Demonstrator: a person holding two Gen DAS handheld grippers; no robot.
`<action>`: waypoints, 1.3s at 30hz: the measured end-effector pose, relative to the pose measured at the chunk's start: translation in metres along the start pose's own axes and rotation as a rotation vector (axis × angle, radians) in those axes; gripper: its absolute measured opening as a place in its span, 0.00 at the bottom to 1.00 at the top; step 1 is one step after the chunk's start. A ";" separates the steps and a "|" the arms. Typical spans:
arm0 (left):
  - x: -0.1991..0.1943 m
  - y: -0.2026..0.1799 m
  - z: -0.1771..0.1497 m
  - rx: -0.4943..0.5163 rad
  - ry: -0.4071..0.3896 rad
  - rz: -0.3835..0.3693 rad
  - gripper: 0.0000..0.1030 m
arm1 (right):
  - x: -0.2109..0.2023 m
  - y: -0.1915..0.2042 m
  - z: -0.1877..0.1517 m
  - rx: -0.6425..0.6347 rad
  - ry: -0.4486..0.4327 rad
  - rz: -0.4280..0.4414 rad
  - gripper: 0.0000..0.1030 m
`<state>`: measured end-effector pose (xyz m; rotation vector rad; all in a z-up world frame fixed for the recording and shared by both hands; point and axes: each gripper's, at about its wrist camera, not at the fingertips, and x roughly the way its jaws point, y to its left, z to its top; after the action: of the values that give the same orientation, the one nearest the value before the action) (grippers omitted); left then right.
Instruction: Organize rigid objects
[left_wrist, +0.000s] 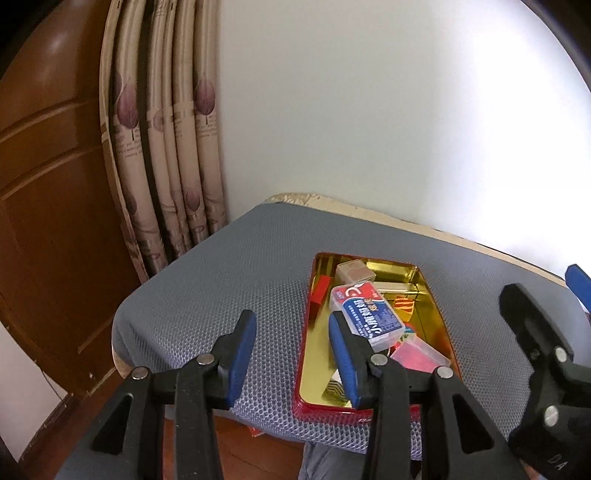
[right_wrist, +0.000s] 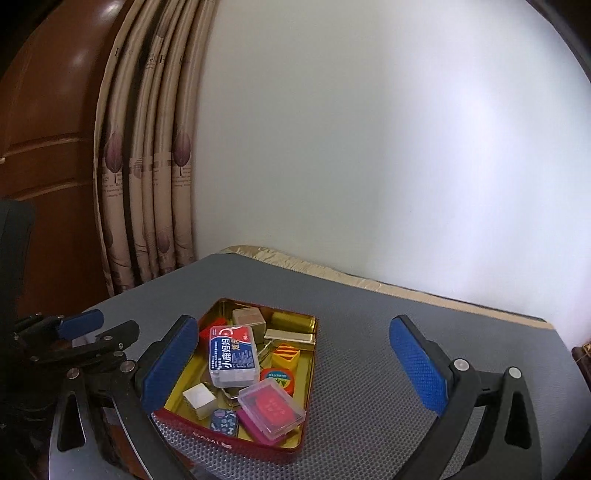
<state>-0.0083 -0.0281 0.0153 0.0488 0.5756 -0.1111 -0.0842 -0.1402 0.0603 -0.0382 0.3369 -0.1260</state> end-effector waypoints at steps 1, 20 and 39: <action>-0.001 -0.001 0.000 0.007 -0.007 -0.004 0.40 | -0.002 0.000 0.000 0.001 -0.015 0.008 0.99; -0.009 -0.008 0.000 0.039 -0.052 0.000 0.42 | -0.003 -0.005 -0.005 0.026 -0.039 -0.063 1.00; -0.013 -0.014 0.001 0.064 -0.075 -0.006 0.47 | 0.005 -0.009 -0.014 0.046 -0.019 -0.050 1.00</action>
<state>-0.0195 -0.0406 0.0232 0.1047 0.4975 -0.1365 -0.0853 -0.1498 0.0464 -0.0022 0.3140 -0.1833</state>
